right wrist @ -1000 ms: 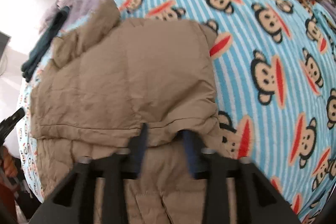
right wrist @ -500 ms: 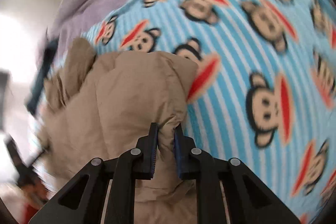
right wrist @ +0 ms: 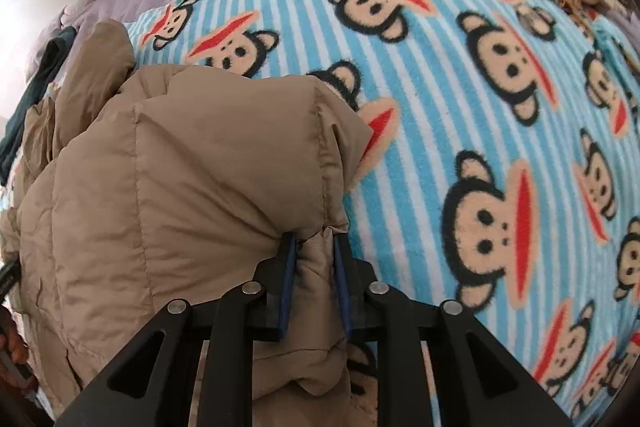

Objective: Fold large clothes

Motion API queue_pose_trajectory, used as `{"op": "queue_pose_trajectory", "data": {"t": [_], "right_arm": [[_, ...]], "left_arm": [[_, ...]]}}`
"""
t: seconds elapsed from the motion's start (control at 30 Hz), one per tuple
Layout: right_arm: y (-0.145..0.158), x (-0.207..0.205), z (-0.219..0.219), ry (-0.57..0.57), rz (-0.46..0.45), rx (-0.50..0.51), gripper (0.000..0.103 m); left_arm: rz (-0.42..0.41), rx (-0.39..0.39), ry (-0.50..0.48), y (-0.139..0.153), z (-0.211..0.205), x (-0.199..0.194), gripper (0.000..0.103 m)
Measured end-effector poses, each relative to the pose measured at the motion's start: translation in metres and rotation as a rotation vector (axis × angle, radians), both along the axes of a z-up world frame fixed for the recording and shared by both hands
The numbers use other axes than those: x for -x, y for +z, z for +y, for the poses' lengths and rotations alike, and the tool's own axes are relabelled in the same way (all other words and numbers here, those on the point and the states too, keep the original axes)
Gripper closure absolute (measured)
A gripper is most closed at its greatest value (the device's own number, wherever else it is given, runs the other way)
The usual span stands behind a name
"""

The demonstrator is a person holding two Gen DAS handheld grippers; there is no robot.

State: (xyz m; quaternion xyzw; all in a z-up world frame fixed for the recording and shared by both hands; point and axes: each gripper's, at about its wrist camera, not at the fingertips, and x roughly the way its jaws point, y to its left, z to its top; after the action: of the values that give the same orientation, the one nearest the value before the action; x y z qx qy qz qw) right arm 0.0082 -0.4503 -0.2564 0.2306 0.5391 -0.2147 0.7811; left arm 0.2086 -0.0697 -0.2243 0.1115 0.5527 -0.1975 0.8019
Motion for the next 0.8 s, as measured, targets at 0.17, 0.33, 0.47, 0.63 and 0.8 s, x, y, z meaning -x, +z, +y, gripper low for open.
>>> {"op": "queue_pose_trajectory", "data": {"t": [0.17, 0.33, 0.47, 0.63, 0.8], "right_arm": [[0.019, 0.009, 0.012, 0.011, 0.015, 0.049, 0.078], [0.043, 0.027, 0.025, 0.030, 0.005, 0.085, 0.065], [0.059, 0.046, 0.041, 0.039, -0.012, 0.045, 0.053], [0.068, 0.074, 0.069, 0.042, -0.011, -0.007, 0.043], [0.072, 0.097, 0.092, 0.044, -0.002, -0.043, 0.039]], "left_arm": [[0.002, 0.012, 0.018, 0.019, 0.011, 0.005, 0.086], [-0.022, 0.010, 0.022, 0.045, 0.028, 0.026, 0.086], [-0.011, 0.013, 0.035, 0.059, 0.038, 0.041, 0.086], [0.015, 0.005, 0.045, 0.069, 0.050, 0.068, 0.025], [0.010, 0.020, 0.038, 0.083, 0.057, 0.100, 0.005]]}}
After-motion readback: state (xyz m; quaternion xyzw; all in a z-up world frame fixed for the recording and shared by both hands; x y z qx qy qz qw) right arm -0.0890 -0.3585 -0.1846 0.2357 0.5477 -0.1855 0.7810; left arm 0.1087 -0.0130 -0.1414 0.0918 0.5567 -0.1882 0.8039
